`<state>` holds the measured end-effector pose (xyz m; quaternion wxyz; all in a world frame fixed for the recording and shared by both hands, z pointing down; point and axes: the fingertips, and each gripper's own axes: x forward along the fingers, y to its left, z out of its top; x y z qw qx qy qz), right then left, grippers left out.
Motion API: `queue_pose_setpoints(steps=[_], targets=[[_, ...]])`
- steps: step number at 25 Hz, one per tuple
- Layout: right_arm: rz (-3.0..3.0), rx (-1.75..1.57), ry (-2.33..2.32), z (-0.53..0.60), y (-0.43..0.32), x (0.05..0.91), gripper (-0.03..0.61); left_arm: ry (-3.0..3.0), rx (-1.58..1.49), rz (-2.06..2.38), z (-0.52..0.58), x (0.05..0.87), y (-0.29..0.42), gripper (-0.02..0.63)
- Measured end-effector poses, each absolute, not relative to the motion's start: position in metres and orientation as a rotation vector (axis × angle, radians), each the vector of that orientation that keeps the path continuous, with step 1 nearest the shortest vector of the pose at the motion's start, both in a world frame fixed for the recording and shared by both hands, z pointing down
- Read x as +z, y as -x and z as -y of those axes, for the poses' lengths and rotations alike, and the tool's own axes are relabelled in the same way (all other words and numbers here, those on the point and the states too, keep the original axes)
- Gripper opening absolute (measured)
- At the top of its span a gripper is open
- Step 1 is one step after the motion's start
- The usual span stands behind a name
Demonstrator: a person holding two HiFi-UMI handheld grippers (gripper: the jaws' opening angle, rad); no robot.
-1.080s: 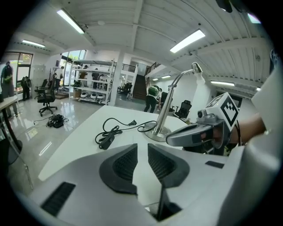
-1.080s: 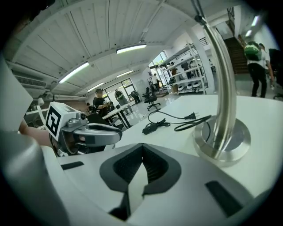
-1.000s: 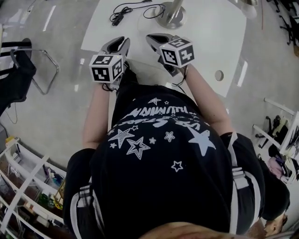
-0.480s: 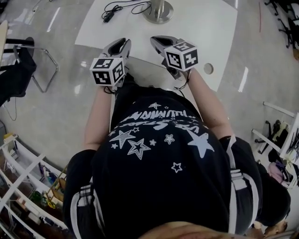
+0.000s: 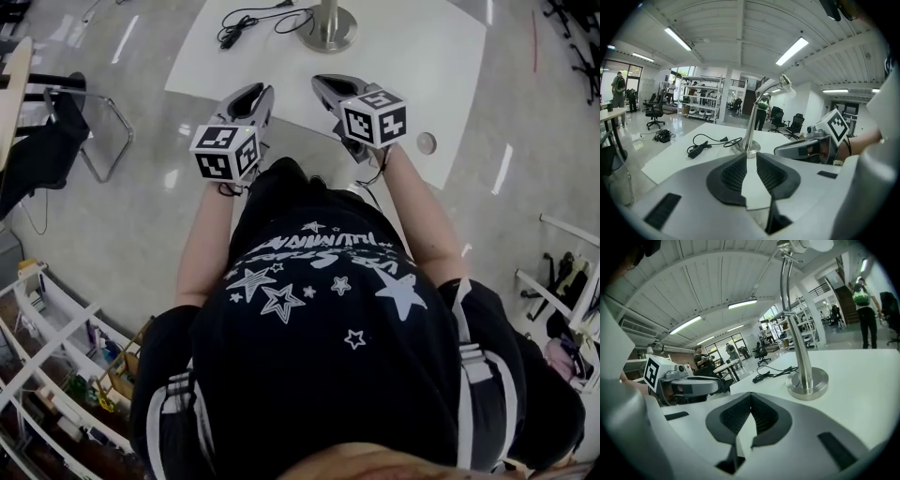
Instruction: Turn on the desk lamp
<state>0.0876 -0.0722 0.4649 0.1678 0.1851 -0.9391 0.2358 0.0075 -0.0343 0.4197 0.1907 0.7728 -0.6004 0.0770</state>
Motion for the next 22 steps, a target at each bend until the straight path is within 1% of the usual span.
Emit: queue_pose_setpoints(steps=[12, 14, 22], targets=[[2.643, 0.636, -0.558, 0.073, -0.088, 0.465, 0.005, -2.184, 0.175, 1.646, 0.029, 0.423, -0.003, 0.074], [2.642, 0.622, -0.554, 0.071, -0.086, 0.464, 0.005, -2.171, 0.169, 1.658, 0.025, 0.423, 0.003, 0.045], [2.643, 0.611, -0.549, 0.057, -0.083, 0.464, 0.005, -2.145, 0.175, 1.683, 0.007, 0.426, 0.011, 0.009]])
